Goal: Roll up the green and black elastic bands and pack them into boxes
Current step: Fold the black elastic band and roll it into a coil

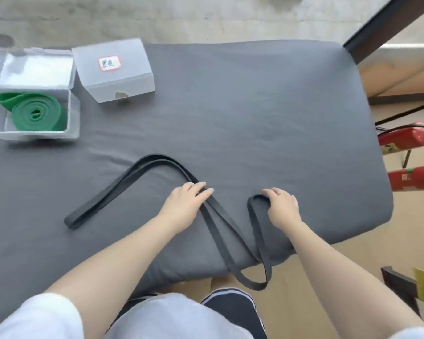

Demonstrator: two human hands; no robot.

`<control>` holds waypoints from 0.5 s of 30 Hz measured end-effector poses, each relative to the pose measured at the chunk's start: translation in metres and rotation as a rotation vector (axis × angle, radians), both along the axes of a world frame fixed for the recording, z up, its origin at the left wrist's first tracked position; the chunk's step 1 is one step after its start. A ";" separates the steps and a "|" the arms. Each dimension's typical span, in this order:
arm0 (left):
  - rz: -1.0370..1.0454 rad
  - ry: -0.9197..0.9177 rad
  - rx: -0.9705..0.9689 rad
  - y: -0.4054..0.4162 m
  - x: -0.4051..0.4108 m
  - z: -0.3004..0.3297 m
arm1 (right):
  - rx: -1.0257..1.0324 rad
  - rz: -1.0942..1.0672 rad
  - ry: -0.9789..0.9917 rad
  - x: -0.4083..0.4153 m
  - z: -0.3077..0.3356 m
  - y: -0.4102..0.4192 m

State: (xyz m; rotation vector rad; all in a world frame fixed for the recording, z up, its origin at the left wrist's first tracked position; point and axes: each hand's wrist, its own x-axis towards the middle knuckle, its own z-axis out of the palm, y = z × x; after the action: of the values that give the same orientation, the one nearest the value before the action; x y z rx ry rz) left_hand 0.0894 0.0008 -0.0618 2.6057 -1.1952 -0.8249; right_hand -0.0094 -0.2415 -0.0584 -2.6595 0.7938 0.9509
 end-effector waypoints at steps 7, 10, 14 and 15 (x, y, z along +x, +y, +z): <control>-0.462 -0.250 0.233 -0.046 -0.030 -0.037 | 0.057 0.105 -0.002 -0.013 -0.027 -0.035; -0.508 -0.343 0.202 -0.053 -0.031 -0.045 | 0.151 -0.165 -0.159 0.002 -0.020 -0.056; -0.369 -0.105 0.331 -0.087 -0.016 -0.020 | 0.375 -0.611 -0.498 0.033 0.000 -0.111; -0.233 -0.057 0.332 -0.095 -0.010 -0.015 | 0.414 -0.687 -0.569 0.043 0.007 -0.125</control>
State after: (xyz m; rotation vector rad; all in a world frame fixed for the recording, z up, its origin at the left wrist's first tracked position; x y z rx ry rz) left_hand 0.0799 -0.0944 -0.0766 2.7961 -1.5170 -1.0835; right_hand 0.0335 -0.3661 -0.0513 -1.9119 1.0934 0.1418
